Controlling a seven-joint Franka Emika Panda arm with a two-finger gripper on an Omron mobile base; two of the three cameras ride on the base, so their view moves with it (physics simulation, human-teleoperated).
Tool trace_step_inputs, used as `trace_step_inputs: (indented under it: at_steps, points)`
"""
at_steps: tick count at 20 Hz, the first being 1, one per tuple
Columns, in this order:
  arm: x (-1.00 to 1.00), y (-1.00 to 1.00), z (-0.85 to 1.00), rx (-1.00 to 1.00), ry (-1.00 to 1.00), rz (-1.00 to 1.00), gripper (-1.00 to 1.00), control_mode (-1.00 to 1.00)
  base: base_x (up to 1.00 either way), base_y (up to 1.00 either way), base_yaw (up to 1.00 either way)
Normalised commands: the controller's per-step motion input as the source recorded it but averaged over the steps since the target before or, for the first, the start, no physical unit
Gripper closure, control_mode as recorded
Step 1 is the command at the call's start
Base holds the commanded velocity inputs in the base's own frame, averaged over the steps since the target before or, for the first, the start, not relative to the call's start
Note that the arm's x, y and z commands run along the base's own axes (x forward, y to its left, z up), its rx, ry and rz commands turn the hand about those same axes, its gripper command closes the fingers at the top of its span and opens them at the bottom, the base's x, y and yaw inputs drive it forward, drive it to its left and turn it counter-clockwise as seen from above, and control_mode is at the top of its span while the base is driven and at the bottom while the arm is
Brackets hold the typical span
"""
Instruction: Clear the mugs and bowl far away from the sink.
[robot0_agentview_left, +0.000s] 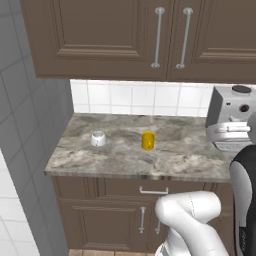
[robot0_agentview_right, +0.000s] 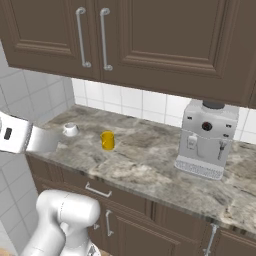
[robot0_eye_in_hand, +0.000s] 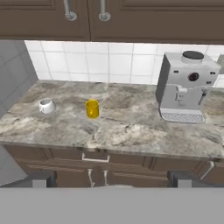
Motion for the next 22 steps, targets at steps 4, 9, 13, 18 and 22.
trace_step_inputs:
  at_steps: [4,9,13,18,22]
  points:
    - [0.00,0.00,0.00,0.00,0.00,0.00,-1.00,1.00,-0.44,-0.24,-0.31]
    - [0.00,0.00,0.00,0.00,0.00,0.00,-1.00,1.00,-0.39,-0.67,-0.59]
    - [0.00,0.00,0.00,0.00,0.00,0.00,-1.00,1.00,-0.15,-0.33,-0.82]
    - [0.00,0.00,0.00,0.00,0.00,0.00,-1.00,1.00,0.00,0.00,-0.99]
    - [0.00,0.00,0.00,0.00,0.00,0.00,-1.00,1.00,0.00,0.00,-1.00]
